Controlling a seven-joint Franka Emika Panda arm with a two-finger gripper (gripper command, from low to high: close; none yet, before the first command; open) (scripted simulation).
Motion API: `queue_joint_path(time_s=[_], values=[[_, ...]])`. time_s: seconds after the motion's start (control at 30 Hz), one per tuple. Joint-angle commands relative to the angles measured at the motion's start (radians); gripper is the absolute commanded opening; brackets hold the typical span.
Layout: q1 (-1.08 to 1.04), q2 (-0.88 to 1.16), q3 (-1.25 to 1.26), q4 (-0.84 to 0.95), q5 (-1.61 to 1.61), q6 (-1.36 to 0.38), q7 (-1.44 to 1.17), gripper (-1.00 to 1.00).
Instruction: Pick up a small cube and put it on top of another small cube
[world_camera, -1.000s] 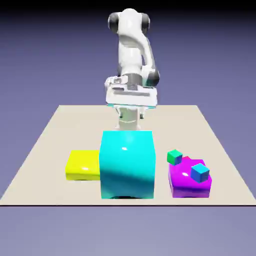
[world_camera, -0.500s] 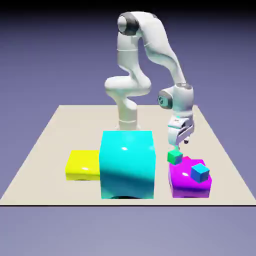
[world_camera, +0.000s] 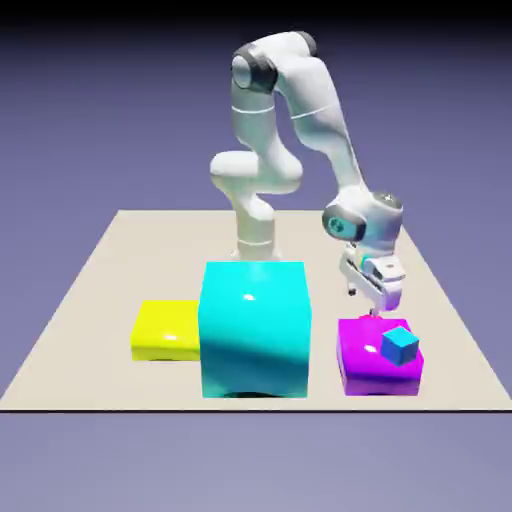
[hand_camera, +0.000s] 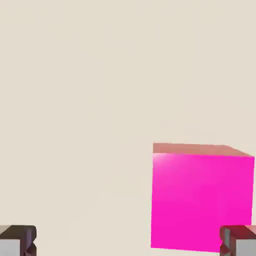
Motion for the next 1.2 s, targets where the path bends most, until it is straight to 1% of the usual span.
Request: queue_joint_path(time_s=[0.0,0.57,0.63,0.7,1.0,1.03,1.07,1.17], values=[[-0.023,0.015,0.016,0.003,-0.035,-0.003,-0.044,0.0],[-0.408,0.262,0.285,0.054,-0.636,-0.059,-0.783,0.0],[-0.379,0.242,0.283,0.051,-0.645,-0.037,-0.87,0.0],[-0.375,0.239,0.282,0.05,-0.646,-0.033,-0.88,0.0],[-0.125,0.459,-0.026,0.167,-1.003,-0.066,-0.644,0.0],[-0.125,0.459,-0.026,0.167,-1.003,-0.066,-0.644,-1.0],[-0.125,0.459,-0.026,0.167,-1.003,-0.066,-0.644,-1.0],[-0.213,0.382,0.082,0.126,-0.877,-0.055,-0.727,-1.0]])
